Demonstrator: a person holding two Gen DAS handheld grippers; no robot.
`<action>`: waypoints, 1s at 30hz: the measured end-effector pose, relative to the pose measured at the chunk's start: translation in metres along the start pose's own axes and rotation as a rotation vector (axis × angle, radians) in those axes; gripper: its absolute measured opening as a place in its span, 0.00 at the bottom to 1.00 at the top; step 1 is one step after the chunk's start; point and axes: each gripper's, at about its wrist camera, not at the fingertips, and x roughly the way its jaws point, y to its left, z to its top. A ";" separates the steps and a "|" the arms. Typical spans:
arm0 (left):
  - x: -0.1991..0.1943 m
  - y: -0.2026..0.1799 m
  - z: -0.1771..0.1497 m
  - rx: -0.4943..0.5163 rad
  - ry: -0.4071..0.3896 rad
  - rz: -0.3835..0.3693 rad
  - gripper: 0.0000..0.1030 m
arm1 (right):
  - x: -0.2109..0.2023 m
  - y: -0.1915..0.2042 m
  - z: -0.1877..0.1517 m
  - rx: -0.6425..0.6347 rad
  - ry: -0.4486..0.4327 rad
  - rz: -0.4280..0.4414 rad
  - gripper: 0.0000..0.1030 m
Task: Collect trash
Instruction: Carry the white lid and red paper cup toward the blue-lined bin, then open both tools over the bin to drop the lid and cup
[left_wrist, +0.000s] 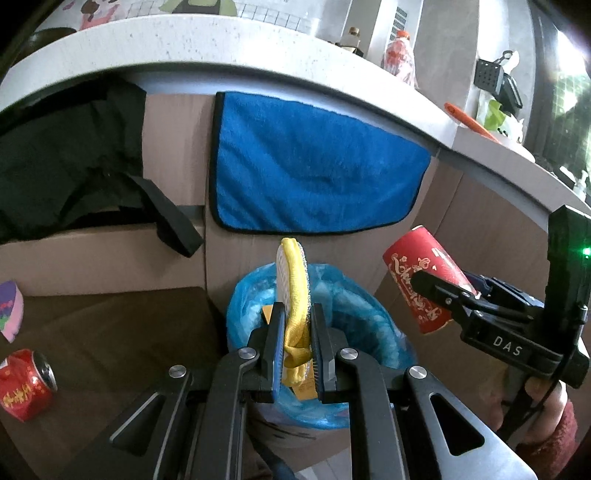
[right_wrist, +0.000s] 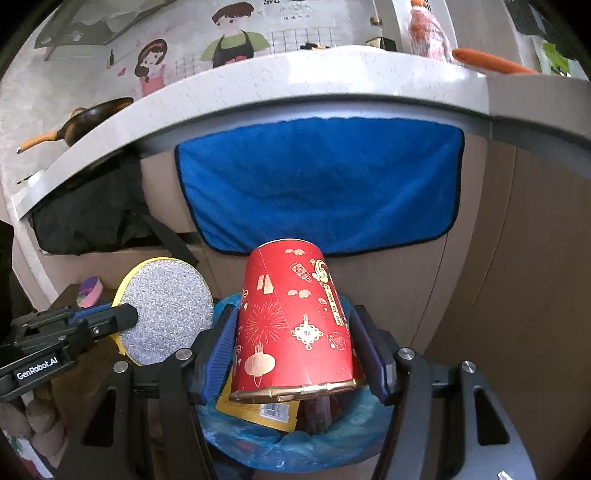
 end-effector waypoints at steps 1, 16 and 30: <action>0.003 0.000 -0.001 -0.002 0.004 0.000 0.13 | 0.002 -0.001 -0.001 0.003 0.002 0.000 0.57; 0.031 0.003 -0.001 0.013 0.052 -0.015 0.13 | 0.035 -0.007 -0.011 0.036 0.058 0.003 0.57; 0.058 0.013 0.003 -0.043 0.105 -0.068 0.22 | 0.066 -0.009 -0.013 0.056 0.113 0.010 0.59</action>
